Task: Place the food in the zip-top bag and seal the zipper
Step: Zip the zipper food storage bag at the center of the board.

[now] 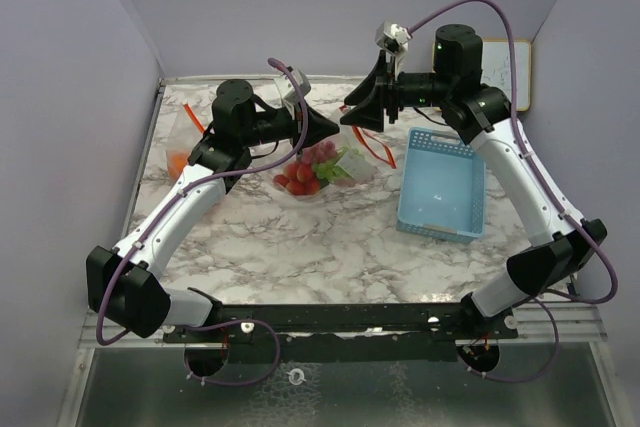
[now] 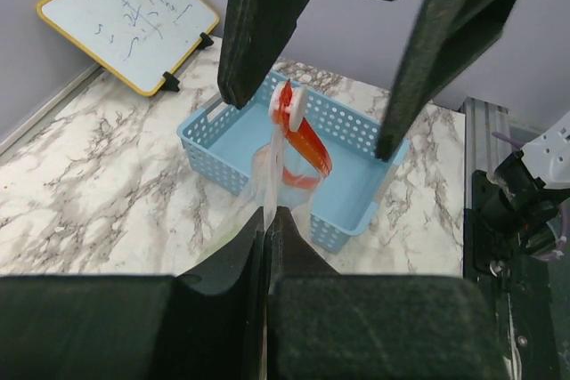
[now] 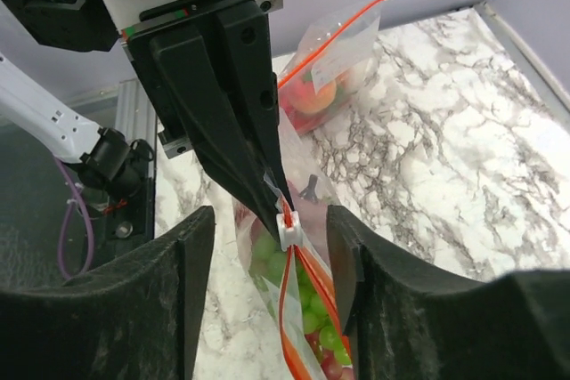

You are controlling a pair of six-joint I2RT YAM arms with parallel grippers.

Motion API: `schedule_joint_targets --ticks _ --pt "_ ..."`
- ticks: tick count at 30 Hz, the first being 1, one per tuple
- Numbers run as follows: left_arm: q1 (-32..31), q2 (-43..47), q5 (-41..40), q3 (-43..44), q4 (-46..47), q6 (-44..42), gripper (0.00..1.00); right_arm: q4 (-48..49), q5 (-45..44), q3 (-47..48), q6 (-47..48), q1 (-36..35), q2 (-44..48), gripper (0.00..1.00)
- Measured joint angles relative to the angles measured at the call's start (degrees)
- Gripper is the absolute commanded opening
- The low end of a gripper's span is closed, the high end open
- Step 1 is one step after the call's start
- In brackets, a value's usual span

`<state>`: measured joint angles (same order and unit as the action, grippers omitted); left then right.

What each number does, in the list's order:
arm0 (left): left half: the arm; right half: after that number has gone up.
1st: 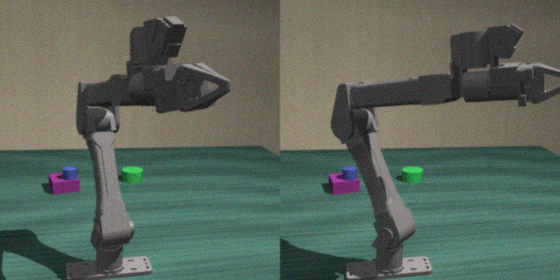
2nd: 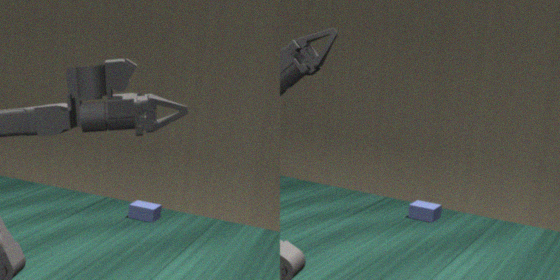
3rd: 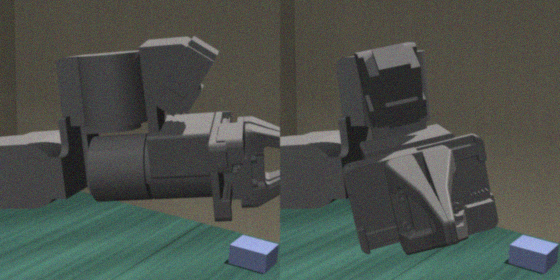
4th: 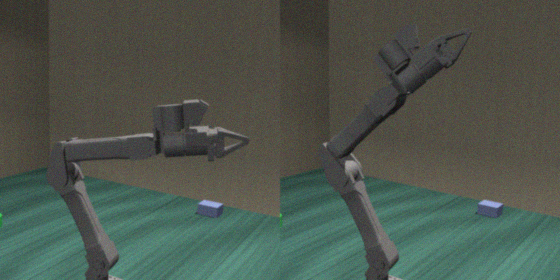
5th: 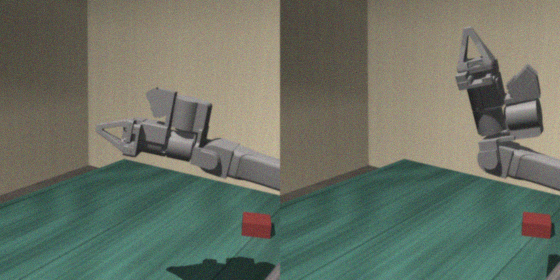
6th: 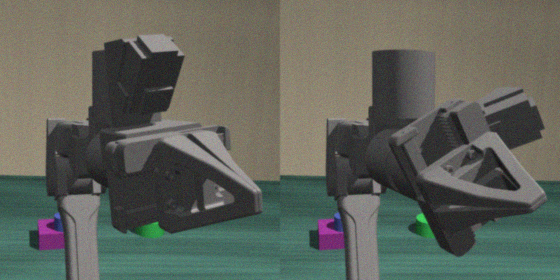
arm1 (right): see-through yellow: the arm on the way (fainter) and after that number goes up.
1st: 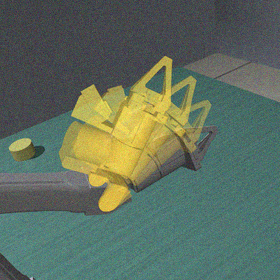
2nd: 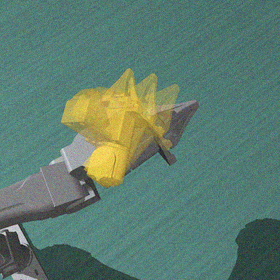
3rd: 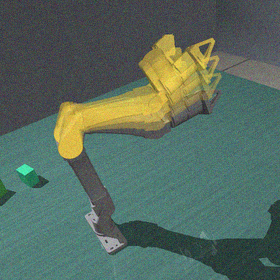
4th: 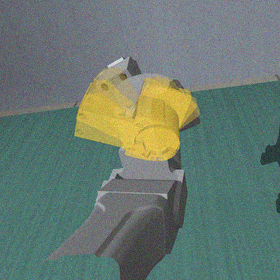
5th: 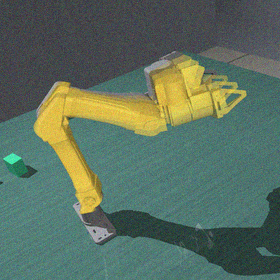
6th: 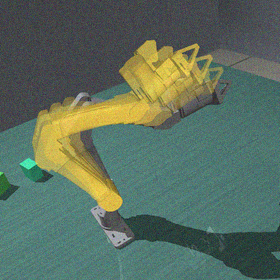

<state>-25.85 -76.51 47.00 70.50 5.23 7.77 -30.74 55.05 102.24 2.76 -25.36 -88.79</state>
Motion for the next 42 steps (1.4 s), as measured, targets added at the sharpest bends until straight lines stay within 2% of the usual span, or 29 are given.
schedule_joint_targets --ticks 3,8,24,30,33,36,40,42 --pt "0.00 0.00 -0.07 0.00 -0.31 -0.22 0.00 0.57 0.90 -0.26 -0.48 0.17 -1.11 0.21" --pt "0.00 0.00 -0.15 0.00 -0.70 -0.83 0.00 0.90 2.01 -0.26 -1.03 0.35 -2.32 0.06" --pt "1.03 0.00 -2.54 2.45 -3.63 -1.27 0.00 2.23 0.72 -3.89 -1.01 1.60 -1.68 0.05" --pt "1.27 0.00 -2.12 1.29 -0.96 -0.02 0.00 3.85 3.10 -2.97 -3.43 1.75 -2.21 0.04" --pt "1.53 0.00 -1.09 0.52 0.76 0.85 0.07 5.42 6.64 0.04 -6.14 2.03 -4.52 0.04" --pt "1.79 0.00 -0.33 -0.04 2.29 1.51 0.18 7.02 10.58 1.14 -8.63 2.25 -6.75 0.05" --pt "1.86 -0.61 0.48 -0.48 4.76 1.99 0.30 7.63 13.88 -1.73 -9.90 2.45 -6.99 0.05" --pt "1.86 -1.40 1.36 -0.48 5.90 2.21 0.32 7.89 14.75 -3.28 -10.05 2.45 -6.97 0.05"
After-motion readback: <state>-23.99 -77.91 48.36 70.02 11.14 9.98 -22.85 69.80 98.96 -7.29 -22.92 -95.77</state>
